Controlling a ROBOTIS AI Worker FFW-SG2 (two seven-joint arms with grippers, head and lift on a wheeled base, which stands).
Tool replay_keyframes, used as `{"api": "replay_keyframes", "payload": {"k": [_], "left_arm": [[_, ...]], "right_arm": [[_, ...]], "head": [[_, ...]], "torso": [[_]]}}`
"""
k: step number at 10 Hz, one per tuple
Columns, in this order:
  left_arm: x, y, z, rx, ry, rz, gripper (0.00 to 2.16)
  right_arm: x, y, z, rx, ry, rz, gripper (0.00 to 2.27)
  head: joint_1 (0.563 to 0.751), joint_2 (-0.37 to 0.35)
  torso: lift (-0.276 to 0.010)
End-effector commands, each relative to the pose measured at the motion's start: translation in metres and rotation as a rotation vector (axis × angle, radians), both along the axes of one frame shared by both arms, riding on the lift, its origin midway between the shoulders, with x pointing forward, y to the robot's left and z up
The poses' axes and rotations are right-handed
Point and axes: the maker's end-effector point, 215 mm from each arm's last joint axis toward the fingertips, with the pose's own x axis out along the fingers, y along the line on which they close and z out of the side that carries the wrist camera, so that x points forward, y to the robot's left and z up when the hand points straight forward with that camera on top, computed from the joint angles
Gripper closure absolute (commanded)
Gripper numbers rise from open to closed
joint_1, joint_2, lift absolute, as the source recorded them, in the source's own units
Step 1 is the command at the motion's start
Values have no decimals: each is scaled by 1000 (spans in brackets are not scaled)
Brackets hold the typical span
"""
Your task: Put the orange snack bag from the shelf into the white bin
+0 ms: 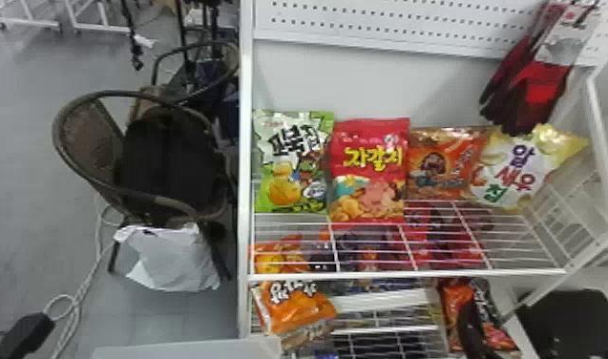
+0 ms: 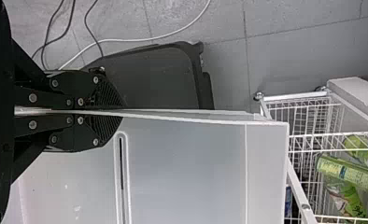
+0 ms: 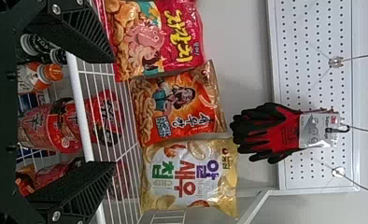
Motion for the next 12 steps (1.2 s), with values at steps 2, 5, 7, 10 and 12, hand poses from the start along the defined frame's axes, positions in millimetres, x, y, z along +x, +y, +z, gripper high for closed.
{"api": "replay_keyframes", "payload": {"k": [2, 5, 7, 10, 12], "left_arm": [[0, 2, 0, 5, 2, 0, 2135], [1, 0, 0, 3, -3, -4, 2138], [0, 1, 0, 6, -2, -5, 2135], [0, 0, 0, 8, -3, -9, 2135], [0, -3, -1, 8, -2, -17, 2138]], "right_arm": [[1, 0, 0, 0, -1, -1, 107], [1, 0, 2, -1, -4, -3, 107], [7, 0, 5, 1, -6, -1, 107], [33, 7, 13, 4, 14, 20, 107], [54, 11, 13, 9, 34, 29, 107]], "head": [[695, -171], [695, -169], [695, -172], [695, -163], [695, -150]], "torso": [[1], [1], [1], [1], [1]]}}
